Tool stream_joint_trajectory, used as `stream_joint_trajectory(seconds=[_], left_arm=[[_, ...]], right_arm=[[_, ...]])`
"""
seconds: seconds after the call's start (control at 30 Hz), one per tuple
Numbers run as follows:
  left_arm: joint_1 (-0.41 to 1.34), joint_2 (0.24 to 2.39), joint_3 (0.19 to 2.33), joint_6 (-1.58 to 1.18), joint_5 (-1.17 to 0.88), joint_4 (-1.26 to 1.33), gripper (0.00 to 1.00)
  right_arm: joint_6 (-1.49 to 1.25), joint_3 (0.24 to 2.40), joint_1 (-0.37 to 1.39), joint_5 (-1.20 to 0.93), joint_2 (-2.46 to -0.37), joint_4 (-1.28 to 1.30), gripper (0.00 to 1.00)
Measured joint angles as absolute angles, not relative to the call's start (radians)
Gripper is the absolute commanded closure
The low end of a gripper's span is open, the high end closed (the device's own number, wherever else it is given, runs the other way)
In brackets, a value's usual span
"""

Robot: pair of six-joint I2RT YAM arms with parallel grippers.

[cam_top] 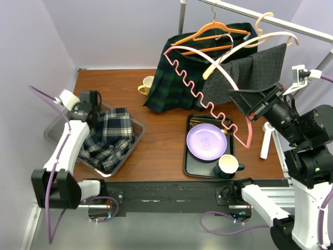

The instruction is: Remove the skirt from the hanger

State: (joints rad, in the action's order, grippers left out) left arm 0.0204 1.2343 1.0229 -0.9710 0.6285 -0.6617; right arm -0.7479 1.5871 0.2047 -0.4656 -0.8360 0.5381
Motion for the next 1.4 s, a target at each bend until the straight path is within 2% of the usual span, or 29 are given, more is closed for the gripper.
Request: stream_joint_trajectory(seconds=[0.1, 0.13, 0.37, 0.53, 0.6, 0.67, 0.7, 0.77, 0.8, 0.87, 0.9, 1.27, 1.4], left_arm=[[0.020, 1.139, 1.102, -0.836, 0.556, -0.567, 0.10], [0.020, 1.110, 1.102, -0.805, 0.523, -0.539, 0.02], [0.036, 0.992, 0.933, -0.575, 0.213, -0.422, 0.02], [0.142, 1.044, 0.829, -0.511, 0.183, -0.418, 0.03], [0.192, 1.095, 0.806, -0.505, 0.190, -0.406, 0.10], [0.218, 1.151, 0.787, -0.504, 0.194, -0.391, 0.30], [0.222, 1.180, 0.778, -0.507, 0.203, -0.385, 0.45], [0.223, 1.220, 0.764, -0.513, 0.234, -0.382, 0.59], [0.223, 1.226, 0.758, -0.512, 0.257, -0.385, 0.75], [0.223, 1.221, 0.756, -0.522, 0.295, -0.391, 0.97], [0.222, 1.211, 0.757, -0.522, 0.315, -0.391, 1.00], [0.028, 1.086, 0.835, -0.551, 0.545, -0.498, 1.00], [-0.047, 1.094, 0.828, -0.593, 0.546, -0.492, 1.00]], right_arm=[[-0.748, 1.587, 0.205, -0.466, -0.831, 0.538, 1.00], [-0.748, 1.587, 0.205, -0.466, -0.830, 0.538, 1.00], [-0.752, 1.577, 0.205, -0.466, -0.830, 0.533, 1.00], [-0.760, 1.570, 0.205, -0.466, -0.830, 0.529, 1.00], [-0.766, 1.568, 0.205, -0.466, -0.830, 0.528, 1.00], [-0.769, 1.567, 0.205, -0.466, -0.829, 0.526, 1.00], [-0.770, 1.567, 0.205, -0.466, -0.829, 0.525, 1.00], [-0.771, 1.567, 0.205, -0.466, -0.829, 0.522, 1.00], [-0.771, 1.567, 0.205, -0.466, -0.830, 0.522, 1.00], [-0.770, 1.571, 0.205, -0.466, -0.830, 0.522, 1.00], [-0.770, 1.572, 0.205, -0.466, -0.830, 0.522, 1.00], [-0.765, 1.591, 0.205, -0.466, -0.830, 0.523, 1.00], [-0.765, 1.592, 0.205, -0.466, -0.830, 0.523, 1.00]])
